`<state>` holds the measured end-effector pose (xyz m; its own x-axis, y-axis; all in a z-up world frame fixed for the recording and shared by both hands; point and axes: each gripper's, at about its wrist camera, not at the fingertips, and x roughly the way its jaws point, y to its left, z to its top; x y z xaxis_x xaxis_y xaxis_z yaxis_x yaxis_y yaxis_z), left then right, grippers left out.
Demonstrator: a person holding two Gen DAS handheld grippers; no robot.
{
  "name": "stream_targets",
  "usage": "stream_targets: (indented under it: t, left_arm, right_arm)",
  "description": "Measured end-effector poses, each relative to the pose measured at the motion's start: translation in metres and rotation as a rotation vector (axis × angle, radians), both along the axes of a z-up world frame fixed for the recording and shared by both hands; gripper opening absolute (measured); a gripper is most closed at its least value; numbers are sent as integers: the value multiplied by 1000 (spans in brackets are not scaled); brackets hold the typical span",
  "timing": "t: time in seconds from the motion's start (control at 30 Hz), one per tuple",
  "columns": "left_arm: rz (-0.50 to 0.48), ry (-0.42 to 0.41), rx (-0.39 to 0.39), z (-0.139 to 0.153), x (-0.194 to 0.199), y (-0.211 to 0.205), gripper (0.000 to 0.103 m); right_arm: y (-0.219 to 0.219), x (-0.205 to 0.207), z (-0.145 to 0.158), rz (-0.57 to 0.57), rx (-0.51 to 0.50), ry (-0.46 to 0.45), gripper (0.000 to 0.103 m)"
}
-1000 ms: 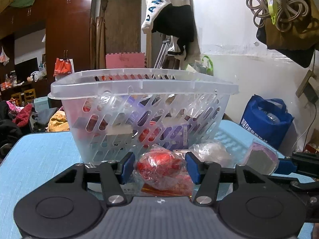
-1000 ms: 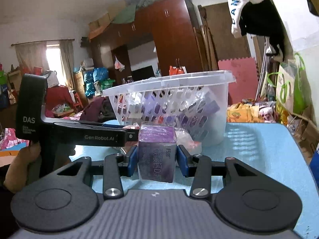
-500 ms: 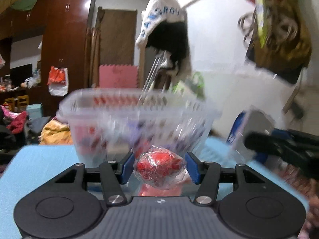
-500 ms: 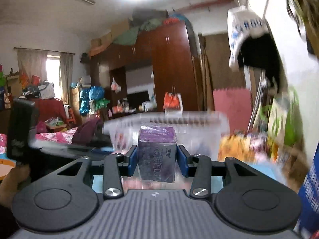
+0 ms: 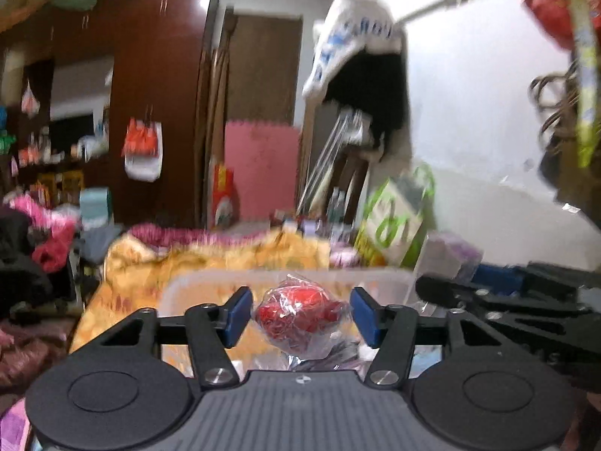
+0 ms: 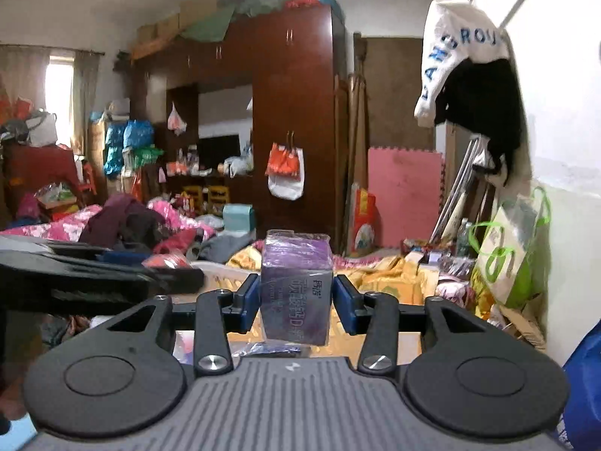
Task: Organize objects
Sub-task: 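Lift both held items over the white basket and release them, then grasp the blue-white box with the left gripper while the right grasps a clear bagged item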
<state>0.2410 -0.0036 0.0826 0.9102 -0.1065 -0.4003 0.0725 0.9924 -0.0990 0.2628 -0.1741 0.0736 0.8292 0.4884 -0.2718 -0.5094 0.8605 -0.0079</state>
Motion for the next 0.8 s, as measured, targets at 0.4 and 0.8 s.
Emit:
stream_targets:
  t: [0.4, 0.8]
  left_arm:
    - [-60, -86, 50, -30, -102, 4, 84]
    - [13, 121, -3, -108, -91, 31, 85]
  right_arm:
    - [-52, -82, -34, 89, 29, -37, 103]
    - [-39, -45, -107, 55, 48, 267, 96]
